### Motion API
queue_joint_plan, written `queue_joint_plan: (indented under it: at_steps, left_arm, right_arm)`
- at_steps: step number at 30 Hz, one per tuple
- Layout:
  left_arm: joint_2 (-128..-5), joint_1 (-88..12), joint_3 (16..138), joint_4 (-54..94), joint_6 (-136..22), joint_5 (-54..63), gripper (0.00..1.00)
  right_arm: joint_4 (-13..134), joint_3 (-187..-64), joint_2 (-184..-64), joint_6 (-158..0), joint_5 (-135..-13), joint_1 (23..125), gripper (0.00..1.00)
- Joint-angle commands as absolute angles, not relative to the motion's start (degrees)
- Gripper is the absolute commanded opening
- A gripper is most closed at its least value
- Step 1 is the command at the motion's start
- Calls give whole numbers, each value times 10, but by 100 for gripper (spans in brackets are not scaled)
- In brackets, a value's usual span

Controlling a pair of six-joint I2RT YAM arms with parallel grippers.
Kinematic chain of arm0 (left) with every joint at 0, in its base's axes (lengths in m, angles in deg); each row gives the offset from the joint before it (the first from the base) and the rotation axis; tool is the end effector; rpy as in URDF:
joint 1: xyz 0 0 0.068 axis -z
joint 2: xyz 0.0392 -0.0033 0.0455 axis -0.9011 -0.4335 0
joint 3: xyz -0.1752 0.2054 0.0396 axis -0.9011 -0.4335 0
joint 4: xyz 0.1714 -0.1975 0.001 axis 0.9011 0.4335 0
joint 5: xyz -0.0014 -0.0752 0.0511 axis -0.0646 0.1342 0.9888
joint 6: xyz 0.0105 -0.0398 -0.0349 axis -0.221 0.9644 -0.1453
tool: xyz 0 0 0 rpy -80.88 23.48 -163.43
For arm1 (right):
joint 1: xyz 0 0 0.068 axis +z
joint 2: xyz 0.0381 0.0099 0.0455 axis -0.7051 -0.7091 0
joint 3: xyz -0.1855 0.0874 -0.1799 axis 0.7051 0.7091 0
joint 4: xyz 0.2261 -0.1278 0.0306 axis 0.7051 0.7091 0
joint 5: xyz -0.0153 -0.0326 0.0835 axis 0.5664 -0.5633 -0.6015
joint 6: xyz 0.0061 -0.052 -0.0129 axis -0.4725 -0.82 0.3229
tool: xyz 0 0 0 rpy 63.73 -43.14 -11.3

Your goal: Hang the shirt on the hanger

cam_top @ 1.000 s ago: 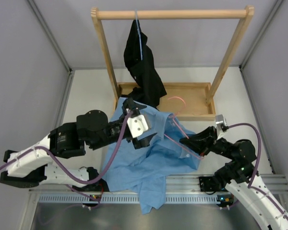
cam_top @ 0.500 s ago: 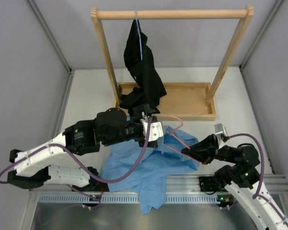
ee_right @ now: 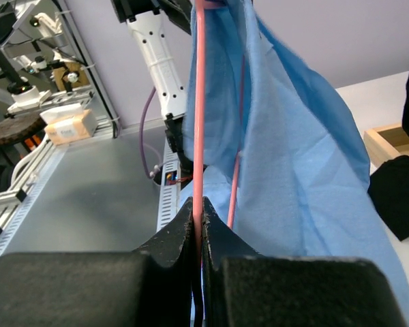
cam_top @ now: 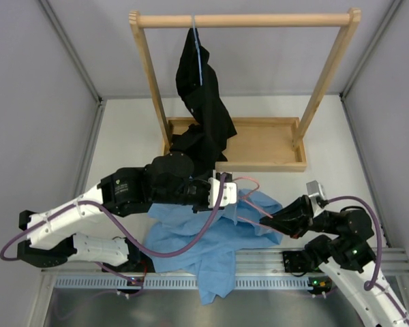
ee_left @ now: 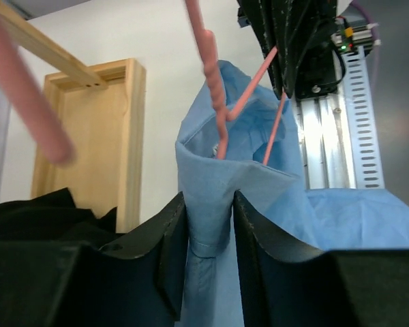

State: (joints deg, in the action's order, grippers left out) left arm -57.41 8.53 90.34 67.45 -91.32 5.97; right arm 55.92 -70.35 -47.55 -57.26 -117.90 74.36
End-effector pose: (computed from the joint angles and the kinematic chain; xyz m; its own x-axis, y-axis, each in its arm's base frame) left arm 0.0617 -0.2136 0.4449 0.2670 0.4604 -0.8466 0.9516 0.0129 0.3071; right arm 0.0439 0.0569 0.2926 -0.1912 0.2307 -0.9540 -0.9742 0.0739 0.2132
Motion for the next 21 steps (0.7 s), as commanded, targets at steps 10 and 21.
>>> queue_joint_plan:
  at_steps: [10, 21]
  left_arm:
    - [-565, 64, 930, 678, -892, -105, 42]
    - [-603, 57, 947, 708, -889, -132, 16]
  right_arm:
    - [531, -742, -462, -592, -1218, 746, 0]
    - [517, -764, -474, -595, -1235, 747, 0]
